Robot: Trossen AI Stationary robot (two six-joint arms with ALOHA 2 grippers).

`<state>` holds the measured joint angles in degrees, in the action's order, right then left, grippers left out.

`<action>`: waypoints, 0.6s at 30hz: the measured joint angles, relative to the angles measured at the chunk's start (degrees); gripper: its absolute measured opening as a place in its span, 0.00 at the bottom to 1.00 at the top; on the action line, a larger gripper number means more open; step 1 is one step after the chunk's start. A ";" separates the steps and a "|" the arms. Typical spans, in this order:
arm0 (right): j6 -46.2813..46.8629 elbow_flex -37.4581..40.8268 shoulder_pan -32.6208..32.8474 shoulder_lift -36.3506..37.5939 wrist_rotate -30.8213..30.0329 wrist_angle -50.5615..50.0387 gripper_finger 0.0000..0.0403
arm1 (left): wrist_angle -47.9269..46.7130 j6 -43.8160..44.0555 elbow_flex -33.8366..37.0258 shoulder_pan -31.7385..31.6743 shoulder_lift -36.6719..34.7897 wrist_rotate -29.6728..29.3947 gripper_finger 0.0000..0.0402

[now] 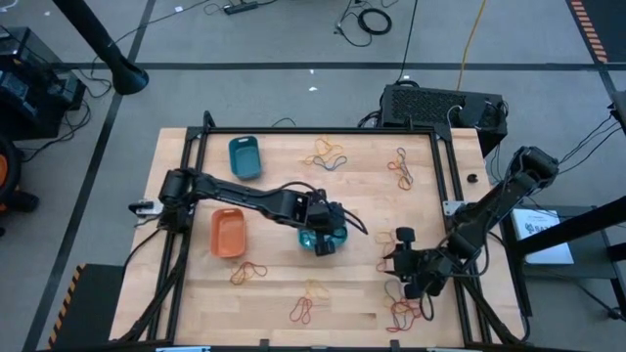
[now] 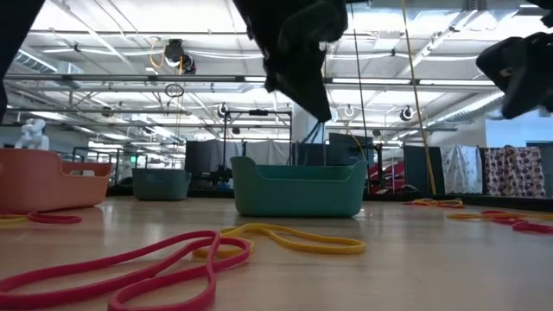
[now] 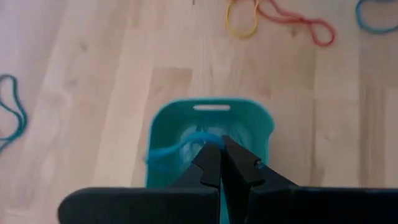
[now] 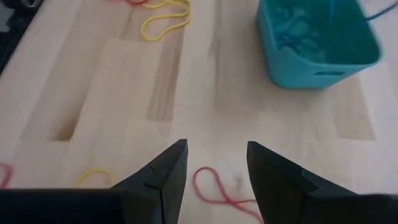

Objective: Sort rubber bands into baskets
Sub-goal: Put the blue rubber band into the green bin

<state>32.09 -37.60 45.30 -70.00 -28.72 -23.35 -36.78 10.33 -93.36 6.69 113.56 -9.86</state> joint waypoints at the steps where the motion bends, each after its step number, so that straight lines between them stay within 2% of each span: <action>1: 0.33 -0.02 0.30 0.00 0.63 -0.17 0.40 | 0.16 0.08 0.00 -0.02 0.43 0.37 0.00; 11: 3.26 -0.04 2.10 0.02 0.84 -0.48 0.40 | 0.34 1.22 0.00 0.11 4.54 0.74 0.06; 18: 4.98 -0.04 2.08 0.02 3.35 -0.84 0.40 | 0.22 1.03 0.02 0.18 4.87 6.38 0.07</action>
<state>37.08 -37.65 47.37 -69.97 -25.37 -24.19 -36.56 11.36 -93.34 6.87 118.43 -3.48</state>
